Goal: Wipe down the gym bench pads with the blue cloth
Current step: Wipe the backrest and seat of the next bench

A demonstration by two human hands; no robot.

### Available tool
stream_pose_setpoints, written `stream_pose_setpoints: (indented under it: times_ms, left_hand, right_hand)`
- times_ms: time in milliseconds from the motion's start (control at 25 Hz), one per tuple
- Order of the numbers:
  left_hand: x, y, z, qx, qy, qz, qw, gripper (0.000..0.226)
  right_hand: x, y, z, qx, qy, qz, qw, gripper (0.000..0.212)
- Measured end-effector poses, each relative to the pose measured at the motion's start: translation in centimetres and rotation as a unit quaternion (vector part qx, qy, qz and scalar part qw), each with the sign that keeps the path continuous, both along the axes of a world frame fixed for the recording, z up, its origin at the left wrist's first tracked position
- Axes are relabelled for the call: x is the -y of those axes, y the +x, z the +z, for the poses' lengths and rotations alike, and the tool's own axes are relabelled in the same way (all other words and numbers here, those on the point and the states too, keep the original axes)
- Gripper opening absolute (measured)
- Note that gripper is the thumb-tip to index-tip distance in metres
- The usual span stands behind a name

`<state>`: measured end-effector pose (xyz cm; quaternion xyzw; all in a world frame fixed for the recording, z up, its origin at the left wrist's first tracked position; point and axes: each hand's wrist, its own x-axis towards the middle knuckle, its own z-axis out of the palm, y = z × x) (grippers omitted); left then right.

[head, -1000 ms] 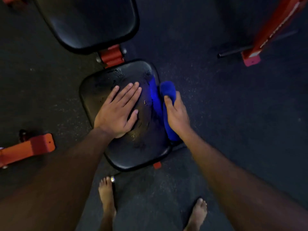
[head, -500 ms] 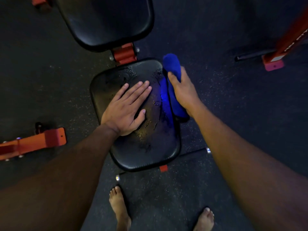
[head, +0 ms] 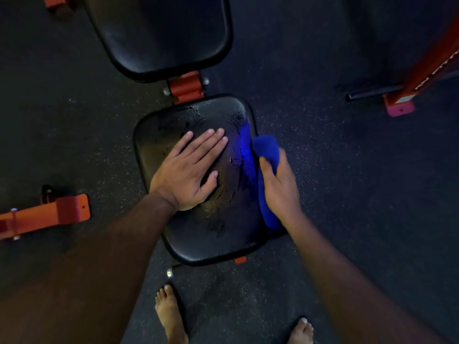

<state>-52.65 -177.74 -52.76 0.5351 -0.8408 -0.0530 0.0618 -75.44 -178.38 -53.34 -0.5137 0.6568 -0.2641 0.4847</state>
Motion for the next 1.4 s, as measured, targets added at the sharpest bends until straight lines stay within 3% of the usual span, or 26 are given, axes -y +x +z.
stream_pose_setpoints:
  times_ms: [120, 200, 280, 360, 560, 760, 880, 1040, 1160, 1400]
  left_hand:
    - [-0.1, -0.1, -0.3, 0.004, -0.01, -0.003, 1.0, 0.069]
    - [-0.2, 0.2, -0.2, 0.01, -0.009, 0.0, 1.0, 0.069]
    - [-0.1, -0.1, -0.5, 0.011, -0.017, -0.003, 1.0, 0.069]
    - [0.1, -0.2, -0.3, 0.016, -0.011, -0.003, 1.0, 0.07]
    - [-0.2, 0.0, -0.3, 0.015, -0.016, -0.003, 1.0, 0.068]
    - [0.0, -0.1, 0.0, 0.005, -0.008, -0.002, 1.0, 0.068]
    - [-0.2, 0.1, -0.1, -0.007, -0.004, -0.006, 1.0, 0.07]
    - [0.0, 0.1, -0.2, -0.015, -0.001, -0.007, 1.0, 0.07]
    - [0.0, 0.2, -0.4, -0.011, 0.005, -0.008, 1.0, 0.071]
    - [0.2, 0.4, -0.5, -0.026, 0.004, -0.01, 1.0, 0.07]
  right_hand:
    - [7.5, 1.8, -0.4, -0.016, -0.07, 0.039, 0.997, 0.033]
    - [13.0, 3.4, -0.9, -0.074, -0.086, 0.122, 0.986, 0.033]
    - [17.2, 4.2, -1.2, -0.114, -0.044, 0.183, 0.976, 0.026]
    - [18.1, 4.2, -1.3, -0.068, -0.005, 0.163, 0.984, 0.033]
    - [8.0, 1.5, -1.1, 0.003, -0.043, 0.045, 0.998, 0.032]
    - [-6.2, -1.3, 0.4, -0.039, -0.019, -0.015, 0.999, 0.034]
    - [-9.6, -0.7, 1.5, -0.068, -0.026, -0.047, 0.996, 0.032]
    - [-2.2, 0.4, 1.3, -0.087, 0.004, -0.032, 0.996, 0.032]
    - [6.3, 2.2, 1.2, -0.101, -0.023, 0.012, 0.995, 0.031]
    - [17.3, 5.6, 1.8, -0.217, -0.046, 0.21, 0.952, 0.036]
